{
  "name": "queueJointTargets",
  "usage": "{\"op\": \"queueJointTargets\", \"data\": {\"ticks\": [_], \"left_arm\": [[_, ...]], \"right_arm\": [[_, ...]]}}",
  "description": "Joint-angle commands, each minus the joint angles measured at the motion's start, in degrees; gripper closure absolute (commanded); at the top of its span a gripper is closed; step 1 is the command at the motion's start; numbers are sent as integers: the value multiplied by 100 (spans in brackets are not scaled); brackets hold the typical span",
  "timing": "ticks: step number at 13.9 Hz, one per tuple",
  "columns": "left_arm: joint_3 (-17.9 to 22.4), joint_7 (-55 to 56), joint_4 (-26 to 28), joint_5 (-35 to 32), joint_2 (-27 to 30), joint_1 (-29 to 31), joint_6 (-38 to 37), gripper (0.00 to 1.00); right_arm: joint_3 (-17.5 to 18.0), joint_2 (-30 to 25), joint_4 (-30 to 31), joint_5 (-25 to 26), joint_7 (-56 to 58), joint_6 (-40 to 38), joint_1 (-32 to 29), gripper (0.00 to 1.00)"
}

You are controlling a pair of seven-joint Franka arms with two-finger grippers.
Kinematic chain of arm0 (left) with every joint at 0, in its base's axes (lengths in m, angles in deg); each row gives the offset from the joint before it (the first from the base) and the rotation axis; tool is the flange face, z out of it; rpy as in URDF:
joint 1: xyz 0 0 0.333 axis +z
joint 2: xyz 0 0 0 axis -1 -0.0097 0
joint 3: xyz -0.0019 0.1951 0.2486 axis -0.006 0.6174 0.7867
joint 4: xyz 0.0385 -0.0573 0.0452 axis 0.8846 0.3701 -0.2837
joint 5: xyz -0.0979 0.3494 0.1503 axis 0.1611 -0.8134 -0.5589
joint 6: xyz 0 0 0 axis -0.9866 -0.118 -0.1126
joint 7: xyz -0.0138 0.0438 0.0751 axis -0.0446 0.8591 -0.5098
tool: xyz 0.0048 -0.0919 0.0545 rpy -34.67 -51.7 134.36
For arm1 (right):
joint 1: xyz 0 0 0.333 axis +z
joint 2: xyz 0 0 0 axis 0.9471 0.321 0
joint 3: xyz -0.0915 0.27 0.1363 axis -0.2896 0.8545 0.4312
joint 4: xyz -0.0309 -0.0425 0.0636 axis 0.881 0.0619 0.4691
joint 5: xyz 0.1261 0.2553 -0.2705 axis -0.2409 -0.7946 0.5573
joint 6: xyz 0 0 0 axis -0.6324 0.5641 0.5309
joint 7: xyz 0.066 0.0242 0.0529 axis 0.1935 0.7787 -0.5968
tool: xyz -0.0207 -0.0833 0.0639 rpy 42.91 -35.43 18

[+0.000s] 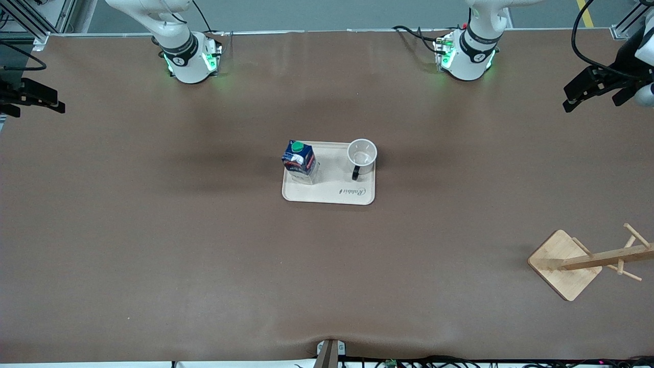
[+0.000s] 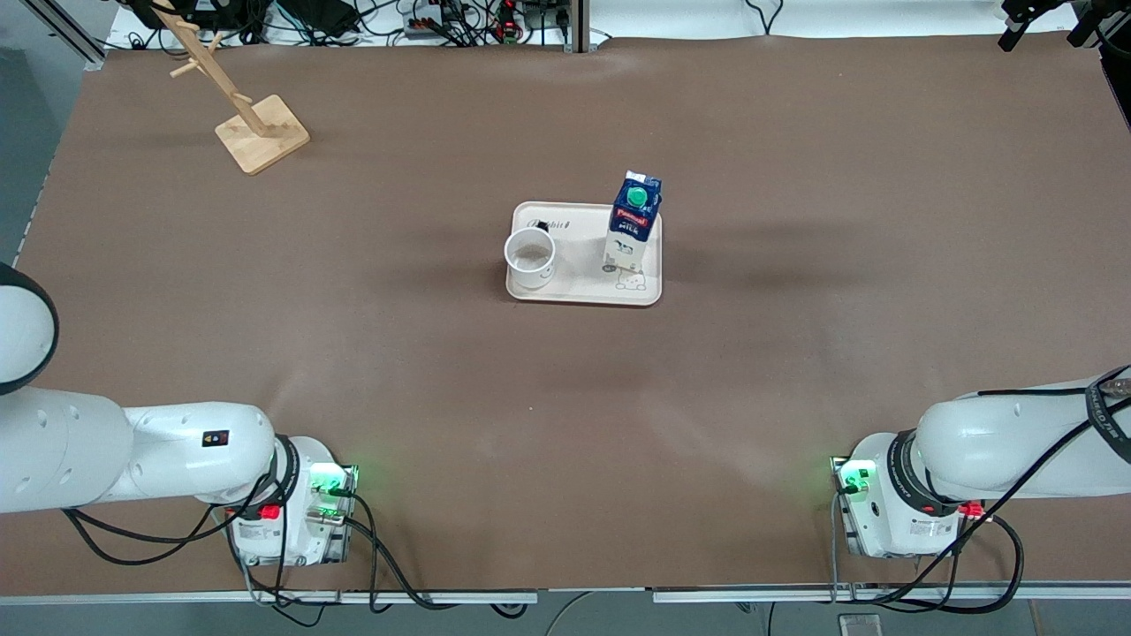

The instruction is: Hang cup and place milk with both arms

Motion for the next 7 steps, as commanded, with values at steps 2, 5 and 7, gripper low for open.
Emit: {"op": "queueJointTargets", "data": {"ticks": [2,5,7], "left_arm": [[-75,-12,-367,26,-387,-35,-121,0],[-365,234,-166,26,-449,-70,-78,0],[-646,296,-113,26,-493,-61,-60,0]], "right_arm": [[-34,9,-54,-112,-84,-67,-20,0],[-25,18,-54,-120,-84,-6,24,0],[-34,18,-45,-120,-84,-32,24,0]]}}
